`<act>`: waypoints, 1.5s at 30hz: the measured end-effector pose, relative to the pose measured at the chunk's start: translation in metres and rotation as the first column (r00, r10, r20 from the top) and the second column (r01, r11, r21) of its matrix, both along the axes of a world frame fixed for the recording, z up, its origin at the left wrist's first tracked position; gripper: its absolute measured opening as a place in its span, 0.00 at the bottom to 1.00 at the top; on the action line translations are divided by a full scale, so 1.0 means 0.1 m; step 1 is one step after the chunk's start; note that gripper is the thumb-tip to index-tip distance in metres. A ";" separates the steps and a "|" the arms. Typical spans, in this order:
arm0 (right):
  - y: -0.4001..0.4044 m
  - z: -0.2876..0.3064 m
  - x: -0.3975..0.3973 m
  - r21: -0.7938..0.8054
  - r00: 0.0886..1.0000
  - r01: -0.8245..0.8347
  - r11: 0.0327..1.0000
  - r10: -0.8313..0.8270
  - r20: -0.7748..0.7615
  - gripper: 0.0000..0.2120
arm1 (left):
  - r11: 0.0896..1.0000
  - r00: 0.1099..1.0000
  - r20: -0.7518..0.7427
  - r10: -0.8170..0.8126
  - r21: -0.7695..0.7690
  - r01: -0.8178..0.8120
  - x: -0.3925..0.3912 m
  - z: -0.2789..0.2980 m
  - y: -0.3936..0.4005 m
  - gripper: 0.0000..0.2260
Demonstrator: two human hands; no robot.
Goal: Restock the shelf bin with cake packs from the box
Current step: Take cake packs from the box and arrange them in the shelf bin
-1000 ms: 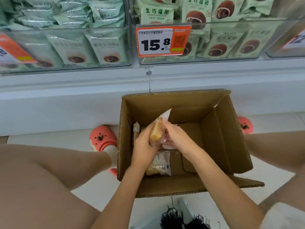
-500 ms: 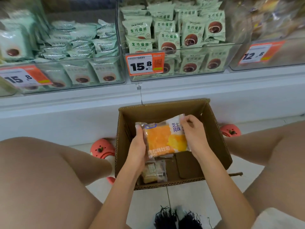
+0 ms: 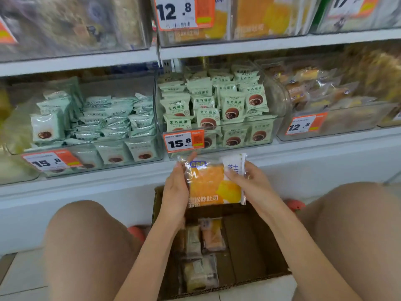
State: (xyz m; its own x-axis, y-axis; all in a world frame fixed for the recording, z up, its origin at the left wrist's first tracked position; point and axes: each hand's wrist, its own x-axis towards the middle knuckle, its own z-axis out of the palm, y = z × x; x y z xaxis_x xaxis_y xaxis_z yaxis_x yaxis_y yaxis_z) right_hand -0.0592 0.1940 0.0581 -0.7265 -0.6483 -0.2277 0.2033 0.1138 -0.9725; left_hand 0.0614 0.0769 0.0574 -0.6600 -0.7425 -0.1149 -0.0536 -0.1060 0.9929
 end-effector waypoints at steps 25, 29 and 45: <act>-1.63 3.60 -2.76 -0.324 0.661 0.225 0.919 -0.388 -0.642 0.23 | -0.209 0.881 -0.144 0.451 -0.976 -0.053 -1.86 2.71 -1.46 0.28; -1.86 3.50 -2.89 -0.197 0.782 0.145 0.970 -0.234 -0.577 0.25 | -0.212 0.885 -0.153 0.439 -0.975 -0.063 -1.86 2.72 -1.43 0.28; -1.63 3.48 -1.92 -0.383 0.434 0.299 0.874 -0.482 -0.761 0.20 | -0.003 0.887 -0.217 0.409 -0.972 -0.236 -1.65 2.86 -1.49 0.28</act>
State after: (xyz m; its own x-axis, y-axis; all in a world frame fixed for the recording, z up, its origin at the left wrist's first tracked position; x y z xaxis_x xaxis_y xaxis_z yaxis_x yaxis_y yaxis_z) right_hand -0.2511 0.0308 0.4064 -0.7027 -0.2021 0.6822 -0.7043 0.0609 -0.7073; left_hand -0.1033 -0.0721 0.3431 -0.3641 -0.3727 0.8535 -0.4174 0.8845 0.2082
